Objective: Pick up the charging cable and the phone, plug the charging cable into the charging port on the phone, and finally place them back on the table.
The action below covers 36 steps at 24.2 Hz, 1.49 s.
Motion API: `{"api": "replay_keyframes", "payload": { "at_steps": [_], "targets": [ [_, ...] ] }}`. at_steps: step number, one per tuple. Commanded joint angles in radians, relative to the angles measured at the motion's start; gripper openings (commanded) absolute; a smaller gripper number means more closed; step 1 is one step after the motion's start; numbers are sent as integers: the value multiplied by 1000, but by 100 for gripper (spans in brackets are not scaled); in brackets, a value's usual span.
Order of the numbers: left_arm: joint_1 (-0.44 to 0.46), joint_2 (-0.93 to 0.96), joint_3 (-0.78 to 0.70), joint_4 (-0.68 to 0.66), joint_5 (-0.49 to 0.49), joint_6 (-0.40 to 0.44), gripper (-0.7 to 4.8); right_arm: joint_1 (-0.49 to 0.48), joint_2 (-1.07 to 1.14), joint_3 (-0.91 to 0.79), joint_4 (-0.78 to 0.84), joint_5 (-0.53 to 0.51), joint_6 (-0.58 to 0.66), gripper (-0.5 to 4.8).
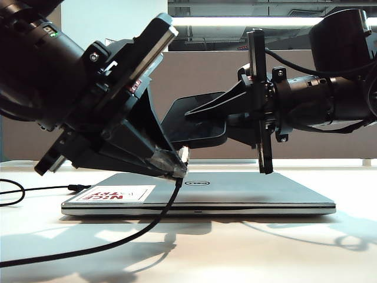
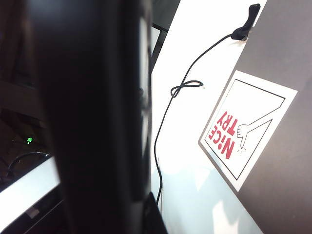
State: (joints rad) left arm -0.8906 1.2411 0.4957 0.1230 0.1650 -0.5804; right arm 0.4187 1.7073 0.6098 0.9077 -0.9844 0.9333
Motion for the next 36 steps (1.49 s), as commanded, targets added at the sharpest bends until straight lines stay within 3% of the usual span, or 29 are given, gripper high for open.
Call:
{"api": "replay_keyframes", "payload": {
  "at_steps": [1,19,36],
  "targets": [
    [3,-4,7,51,-23,-3,-6,5,-9,3,45,-44,0,-2],
    [3,-4,8,51,-23,-3,-6,4,-9,3,91,-87,-80,-3],
    [3,-5,8,51,-23,-3,-6,-26,-10,3,61,-100,-81,-3]
  ]
}}
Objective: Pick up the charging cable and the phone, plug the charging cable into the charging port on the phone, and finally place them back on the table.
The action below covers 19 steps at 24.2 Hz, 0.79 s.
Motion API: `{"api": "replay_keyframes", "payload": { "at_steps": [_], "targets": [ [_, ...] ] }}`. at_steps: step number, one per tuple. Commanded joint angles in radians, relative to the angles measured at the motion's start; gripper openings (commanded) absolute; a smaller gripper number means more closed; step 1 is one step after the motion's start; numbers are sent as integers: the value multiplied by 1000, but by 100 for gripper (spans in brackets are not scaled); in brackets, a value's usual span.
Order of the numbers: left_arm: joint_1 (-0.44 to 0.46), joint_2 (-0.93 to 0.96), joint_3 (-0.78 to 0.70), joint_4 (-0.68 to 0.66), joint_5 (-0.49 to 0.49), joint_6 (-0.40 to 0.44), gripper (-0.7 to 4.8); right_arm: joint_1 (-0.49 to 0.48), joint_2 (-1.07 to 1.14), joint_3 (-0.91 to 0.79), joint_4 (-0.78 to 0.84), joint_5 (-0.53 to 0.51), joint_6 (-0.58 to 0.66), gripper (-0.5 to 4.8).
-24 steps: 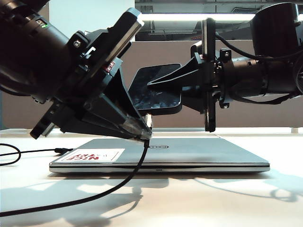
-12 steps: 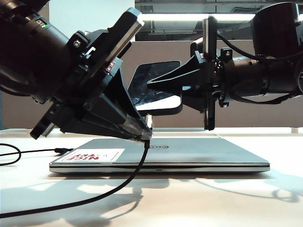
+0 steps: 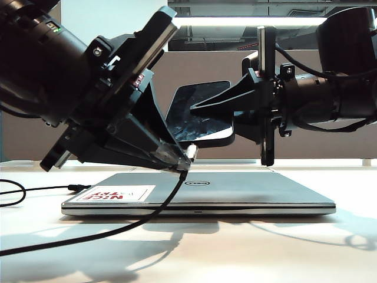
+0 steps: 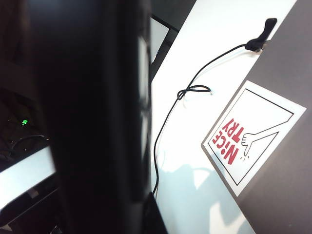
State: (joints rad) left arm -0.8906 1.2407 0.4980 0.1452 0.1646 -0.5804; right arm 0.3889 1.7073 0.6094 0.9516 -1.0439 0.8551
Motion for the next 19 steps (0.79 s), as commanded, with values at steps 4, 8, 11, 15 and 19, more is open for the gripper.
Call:
{"api": "replay_keyframes", "payload": {
  "at_steps": [4,8,11,15,19],
  "targets": [
    [3,-4,5,29,-23,-3,-6,4,-10,3,8,-51,3,-3],
    [4,-4,5,30,-23,-3,-6,10,-10,3,-34,-56,6,-3],
    [4,-4,5,31,-23,-3,-6,10,-10,3,-44,-58,6,-3],
    [3,-4,5,37,-23,-3,-6,10,-10,3,-28,-23,5,-3],
    [3,-4,5,36,-23,-3,-6,7,-10,4,-18,19,5,-3]
  ]
}}
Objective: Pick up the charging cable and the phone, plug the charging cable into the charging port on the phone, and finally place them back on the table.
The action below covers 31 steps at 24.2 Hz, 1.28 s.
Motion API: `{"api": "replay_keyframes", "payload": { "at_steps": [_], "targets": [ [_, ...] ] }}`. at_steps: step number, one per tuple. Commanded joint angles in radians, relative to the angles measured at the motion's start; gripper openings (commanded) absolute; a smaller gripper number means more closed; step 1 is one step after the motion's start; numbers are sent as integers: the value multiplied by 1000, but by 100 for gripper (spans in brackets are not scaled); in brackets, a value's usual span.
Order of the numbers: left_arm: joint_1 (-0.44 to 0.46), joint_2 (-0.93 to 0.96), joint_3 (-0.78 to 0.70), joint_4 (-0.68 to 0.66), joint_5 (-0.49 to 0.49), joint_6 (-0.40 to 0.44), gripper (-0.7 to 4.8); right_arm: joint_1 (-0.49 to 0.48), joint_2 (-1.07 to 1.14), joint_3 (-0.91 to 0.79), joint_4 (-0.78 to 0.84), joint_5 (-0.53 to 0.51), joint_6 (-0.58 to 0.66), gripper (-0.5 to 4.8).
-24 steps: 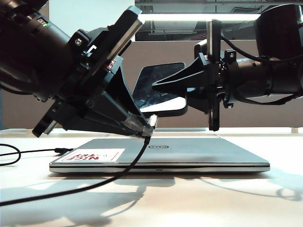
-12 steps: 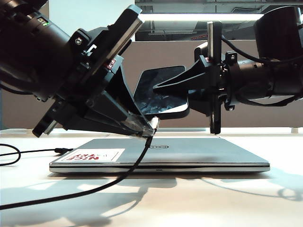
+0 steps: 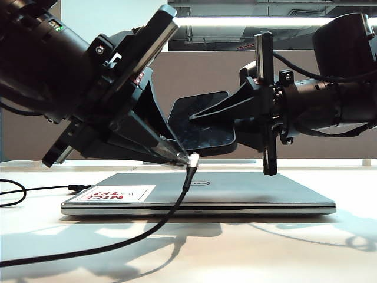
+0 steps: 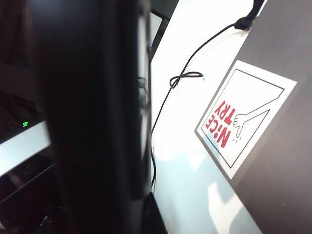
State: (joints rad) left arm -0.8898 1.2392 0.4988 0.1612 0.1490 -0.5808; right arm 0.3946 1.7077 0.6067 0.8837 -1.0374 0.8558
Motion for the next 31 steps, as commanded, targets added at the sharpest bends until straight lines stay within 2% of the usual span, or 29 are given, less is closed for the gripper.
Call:
{"api": "replay_keyframes", "payload": {
  "at_steps": [1,8,10,11,12,19,21,31],
  "targets": [
    [3,-3,5,20,-7,-3,-6,2,-10,6,56,19,4,-3],
    [3,-3,5,8,-7,-3,3,-3,-10,6,63,67,4,-3],
    [3,-6,5,3,-7,-2,36,-3,-10,6,63,71,3,-3],
    [3,-12,5,-1,-7,-2,79,-3,-10,7,63,76,4,-3],
    [3,-19,5,-7,-7,-1,93,-3,-10,7,63,78,4,-3],
    [3,-35,5,-22,-7,6,96,-3,-10,21,63,80,23,-3],
    [-1,-35,5,-19,-7,6,126,-3,-10,35,64,71,58,-3],
    [-9,-31,4,0,-7,23,125,-3,-10,40,68,40,114,-3]
  ]
}}
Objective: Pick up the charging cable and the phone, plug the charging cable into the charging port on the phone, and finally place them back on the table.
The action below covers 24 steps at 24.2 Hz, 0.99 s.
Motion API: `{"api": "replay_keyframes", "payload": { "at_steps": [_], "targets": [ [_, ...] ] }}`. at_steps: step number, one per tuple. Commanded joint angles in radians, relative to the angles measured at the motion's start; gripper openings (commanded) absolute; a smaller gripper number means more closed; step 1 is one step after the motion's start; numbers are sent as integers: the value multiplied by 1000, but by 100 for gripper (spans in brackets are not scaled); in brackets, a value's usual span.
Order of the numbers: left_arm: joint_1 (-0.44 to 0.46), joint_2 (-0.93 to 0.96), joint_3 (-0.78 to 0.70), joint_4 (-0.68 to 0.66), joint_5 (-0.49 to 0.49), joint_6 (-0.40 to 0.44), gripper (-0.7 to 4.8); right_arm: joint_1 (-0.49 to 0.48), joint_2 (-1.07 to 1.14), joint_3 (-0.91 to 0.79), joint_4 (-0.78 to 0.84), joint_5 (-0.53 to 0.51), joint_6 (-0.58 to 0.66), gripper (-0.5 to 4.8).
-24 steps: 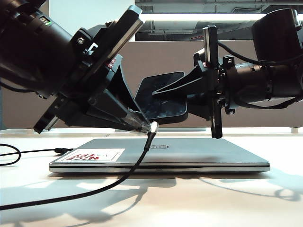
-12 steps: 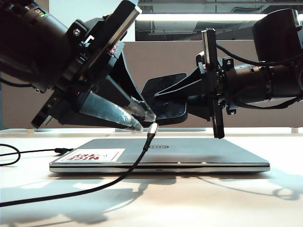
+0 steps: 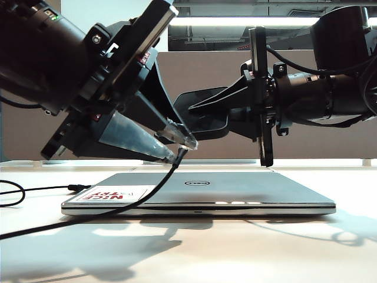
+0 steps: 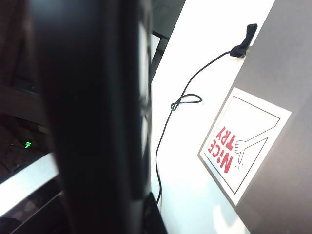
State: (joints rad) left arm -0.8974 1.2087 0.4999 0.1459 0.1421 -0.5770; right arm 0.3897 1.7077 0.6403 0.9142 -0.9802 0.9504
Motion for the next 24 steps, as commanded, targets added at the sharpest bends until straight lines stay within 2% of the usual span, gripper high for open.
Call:
{"api": "replay_keyframes", "payload": {
  "at_steps": [1,20,21,23,24],
  "targets": [
    [-1,0,3,15,0,28,125,2,-10,7,39,-18,22,-3],
    [-2,23,3,21,0,30,110,2,-10,10,40,-16,71,-3],
    [-2,23,3,21,0,31,102,2,-10,10,40,-17,71,-3],
    [-2,23,3,21,0,30,51,2,-10,10,40,-17,69,-3],
    [-2,23,3,21,0,30,1,2,-10,10,40,-16,68,-3]
  ]
}}
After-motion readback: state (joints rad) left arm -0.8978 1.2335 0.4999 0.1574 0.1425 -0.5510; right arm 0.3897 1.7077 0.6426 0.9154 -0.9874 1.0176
